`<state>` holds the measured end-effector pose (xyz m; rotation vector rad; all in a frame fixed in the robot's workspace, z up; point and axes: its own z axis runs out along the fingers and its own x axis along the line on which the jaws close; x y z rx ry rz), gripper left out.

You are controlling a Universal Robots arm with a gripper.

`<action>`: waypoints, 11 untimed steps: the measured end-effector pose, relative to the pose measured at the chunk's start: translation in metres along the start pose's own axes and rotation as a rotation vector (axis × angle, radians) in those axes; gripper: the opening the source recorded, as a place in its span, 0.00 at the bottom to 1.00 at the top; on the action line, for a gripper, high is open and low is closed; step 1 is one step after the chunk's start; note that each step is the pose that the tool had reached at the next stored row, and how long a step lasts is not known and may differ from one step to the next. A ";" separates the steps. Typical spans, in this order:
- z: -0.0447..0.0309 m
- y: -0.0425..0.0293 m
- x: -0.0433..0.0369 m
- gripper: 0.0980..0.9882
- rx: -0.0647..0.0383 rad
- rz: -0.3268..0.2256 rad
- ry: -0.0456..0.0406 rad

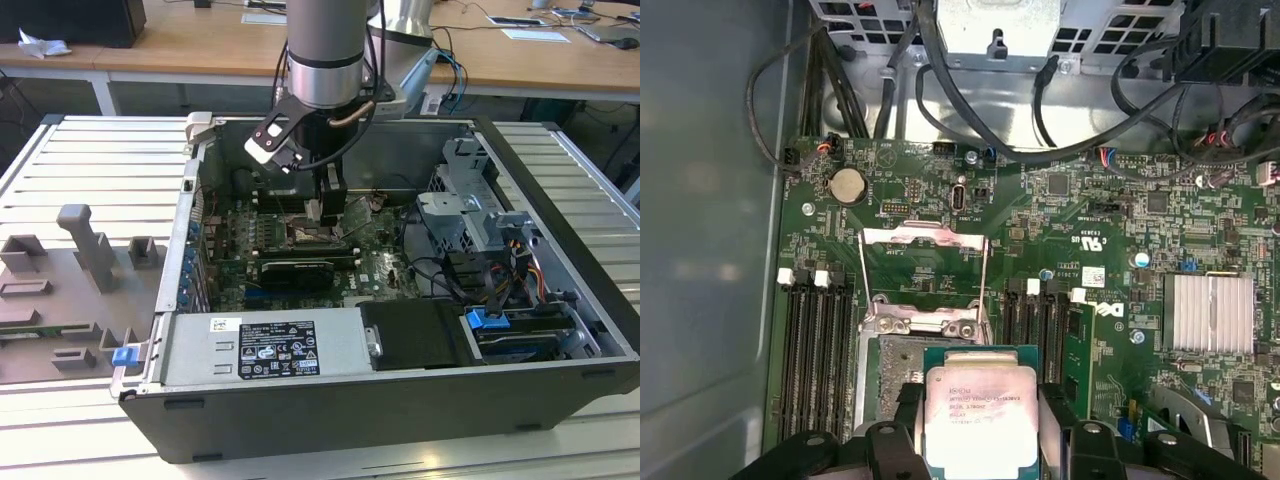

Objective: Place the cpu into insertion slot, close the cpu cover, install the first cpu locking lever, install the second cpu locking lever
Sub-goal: 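Place the cpu into insertion slot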

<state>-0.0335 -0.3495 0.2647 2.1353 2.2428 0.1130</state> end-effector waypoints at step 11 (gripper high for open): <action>0.0066 -0.0005 0.0061 0.50 0.000 0.008 -0.0005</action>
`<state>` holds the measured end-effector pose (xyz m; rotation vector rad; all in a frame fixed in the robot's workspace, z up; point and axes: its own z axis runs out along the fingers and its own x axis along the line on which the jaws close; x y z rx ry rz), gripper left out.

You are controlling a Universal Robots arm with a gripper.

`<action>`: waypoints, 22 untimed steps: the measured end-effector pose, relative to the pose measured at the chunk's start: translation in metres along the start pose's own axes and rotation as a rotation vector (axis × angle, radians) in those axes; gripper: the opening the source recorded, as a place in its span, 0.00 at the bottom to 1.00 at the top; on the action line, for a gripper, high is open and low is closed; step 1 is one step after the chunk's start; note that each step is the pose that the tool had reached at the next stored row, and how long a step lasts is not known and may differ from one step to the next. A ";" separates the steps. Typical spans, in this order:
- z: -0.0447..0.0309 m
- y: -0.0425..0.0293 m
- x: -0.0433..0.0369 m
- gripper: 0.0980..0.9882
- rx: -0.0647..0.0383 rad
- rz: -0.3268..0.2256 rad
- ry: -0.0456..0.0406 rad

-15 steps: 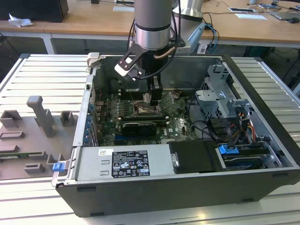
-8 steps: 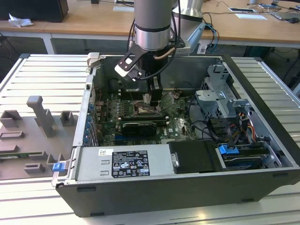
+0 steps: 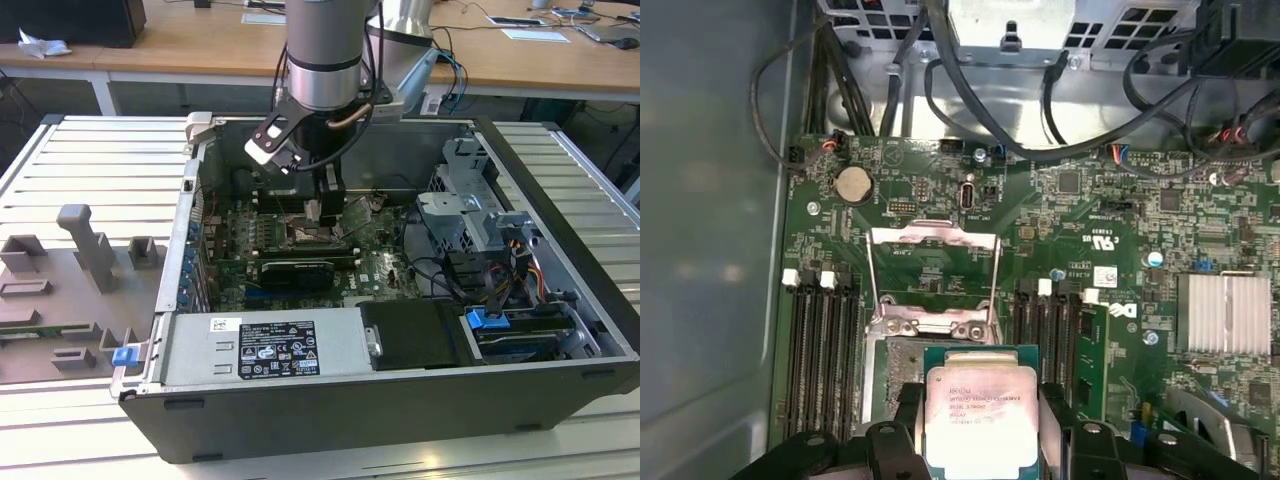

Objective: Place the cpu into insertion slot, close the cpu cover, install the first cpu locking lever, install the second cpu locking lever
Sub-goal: 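Place the cpu into insertion slot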

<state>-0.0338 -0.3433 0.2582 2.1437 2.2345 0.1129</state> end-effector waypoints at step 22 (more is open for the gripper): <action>0.0105 -0.0034 0.0014 0.50 0.000 0.014 -0.0003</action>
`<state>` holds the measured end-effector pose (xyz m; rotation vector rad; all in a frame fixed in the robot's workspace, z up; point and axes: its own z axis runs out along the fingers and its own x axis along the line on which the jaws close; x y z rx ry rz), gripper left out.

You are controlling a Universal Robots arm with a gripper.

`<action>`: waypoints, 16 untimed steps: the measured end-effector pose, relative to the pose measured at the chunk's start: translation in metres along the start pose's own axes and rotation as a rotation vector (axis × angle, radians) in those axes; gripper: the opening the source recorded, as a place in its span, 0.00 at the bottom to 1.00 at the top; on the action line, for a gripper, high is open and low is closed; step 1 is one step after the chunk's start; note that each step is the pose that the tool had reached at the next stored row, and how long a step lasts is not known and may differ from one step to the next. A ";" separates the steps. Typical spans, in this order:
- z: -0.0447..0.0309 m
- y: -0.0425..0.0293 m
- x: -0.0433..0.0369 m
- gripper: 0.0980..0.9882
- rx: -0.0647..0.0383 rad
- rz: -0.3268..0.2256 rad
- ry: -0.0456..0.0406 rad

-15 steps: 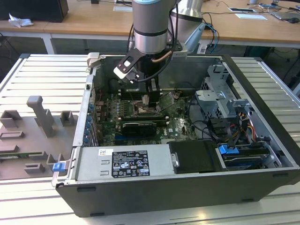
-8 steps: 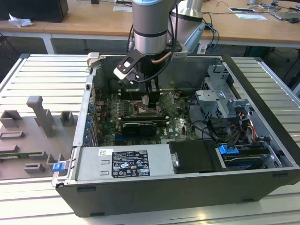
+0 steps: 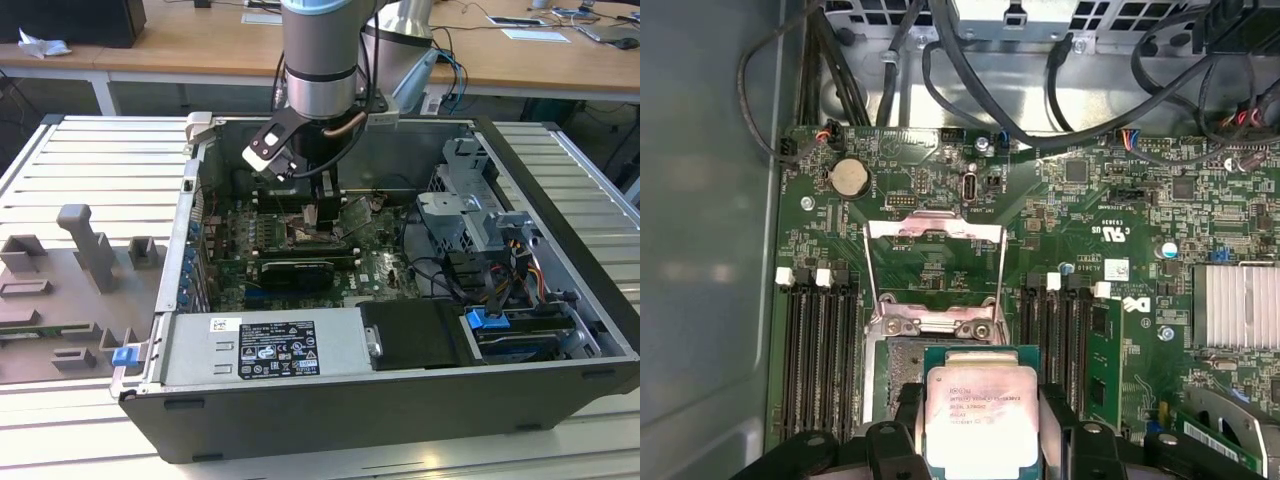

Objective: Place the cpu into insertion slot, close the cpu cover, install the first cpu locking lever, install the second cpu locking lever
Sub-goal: 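Place the cpu into insertion slot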

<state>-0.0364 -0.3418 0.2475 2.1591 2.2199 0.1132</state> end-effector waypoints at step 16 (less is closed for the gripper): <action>0.0203 -0.0096 0.0142 0.50 0.000 0.002 -0.0001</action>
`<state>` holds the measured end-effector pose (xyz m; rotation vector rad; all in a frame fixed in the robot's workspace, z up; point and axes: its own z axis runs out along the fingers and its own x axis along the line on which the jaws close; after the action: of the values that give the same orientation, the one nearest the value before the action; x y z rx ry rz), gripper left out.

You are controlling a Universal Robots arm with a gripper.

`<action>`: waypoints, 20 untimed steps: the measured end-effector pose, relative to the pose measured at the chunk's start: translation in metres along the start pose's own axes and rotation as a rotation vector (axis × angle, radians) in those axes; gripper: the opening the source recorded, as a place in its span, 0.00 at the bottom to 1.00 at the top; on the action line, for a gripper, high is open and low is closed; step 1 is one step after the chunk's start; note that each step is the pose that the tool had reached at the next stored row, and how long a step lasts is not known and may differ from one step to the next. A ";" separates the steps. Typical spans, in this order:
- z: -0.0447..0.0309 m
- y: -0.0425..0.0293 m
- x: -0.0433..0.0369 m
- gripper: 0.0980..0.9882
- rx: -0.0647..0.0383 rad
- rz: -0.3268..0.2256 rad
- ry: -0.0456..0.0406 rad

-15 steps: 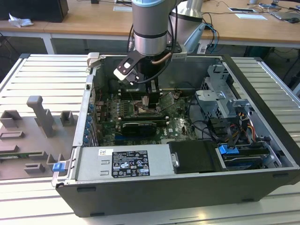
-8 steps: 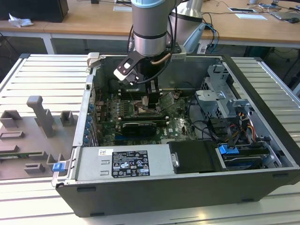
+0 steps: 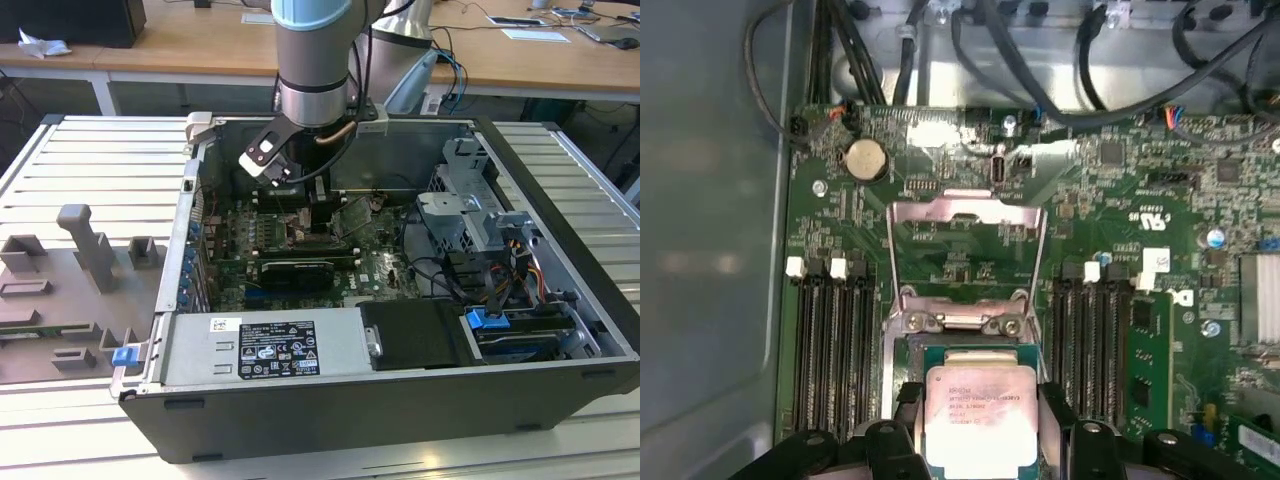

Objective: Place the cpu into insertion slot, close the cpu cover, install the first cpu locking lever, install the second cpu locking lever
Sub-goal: 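Place the cpu into insertion slot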

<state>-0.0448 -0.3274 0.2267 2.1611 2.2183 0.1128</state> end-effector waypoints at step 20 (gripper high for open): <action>0.0284 -0.0020 0.0074 0.65 0.007 0.027 -0.0129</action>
<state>-0.0447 -0.3194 0.1984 2.1896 2.1861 0.0921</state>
